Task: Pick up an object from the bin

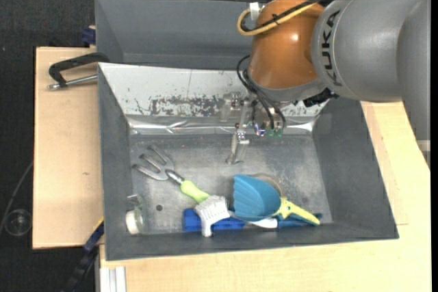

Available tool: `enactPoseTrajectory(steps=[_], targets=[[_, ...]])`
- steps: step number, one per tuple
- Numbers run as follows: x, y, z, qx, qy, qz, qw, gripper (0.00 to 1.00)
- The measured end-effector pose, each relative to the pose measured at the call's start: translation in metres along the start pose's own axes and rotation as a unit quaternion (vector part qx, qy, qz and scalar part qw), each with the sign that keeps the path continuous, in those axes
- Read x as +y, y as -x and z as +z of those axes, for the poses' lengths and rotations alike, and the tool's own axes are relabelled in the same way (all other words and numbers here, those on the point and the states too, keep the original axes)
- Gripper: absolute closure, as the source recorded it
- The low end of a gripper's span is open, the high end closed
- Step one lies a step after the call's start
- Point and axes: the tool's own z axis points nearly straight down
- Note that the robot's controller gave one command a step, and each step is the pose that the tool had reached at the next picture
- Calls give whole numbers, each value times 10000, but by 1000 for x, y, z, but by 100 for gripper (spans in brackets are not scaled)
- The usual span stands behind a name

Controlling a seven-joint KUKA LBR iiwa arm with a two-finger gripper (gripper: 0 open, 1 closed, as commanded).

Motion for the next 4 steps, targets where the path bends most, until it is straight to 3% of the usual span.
enactPoseTrajectory(steps=[1,2,3,4], targets=[[0,2,-5,-42,3,5,10000,0],[29,-27,36,-66,-3,-862,9963,0],[52,-36,48,-17,7,-1497,9887,0],[75,-18,46,-91,-8,-2682,9633,0]])
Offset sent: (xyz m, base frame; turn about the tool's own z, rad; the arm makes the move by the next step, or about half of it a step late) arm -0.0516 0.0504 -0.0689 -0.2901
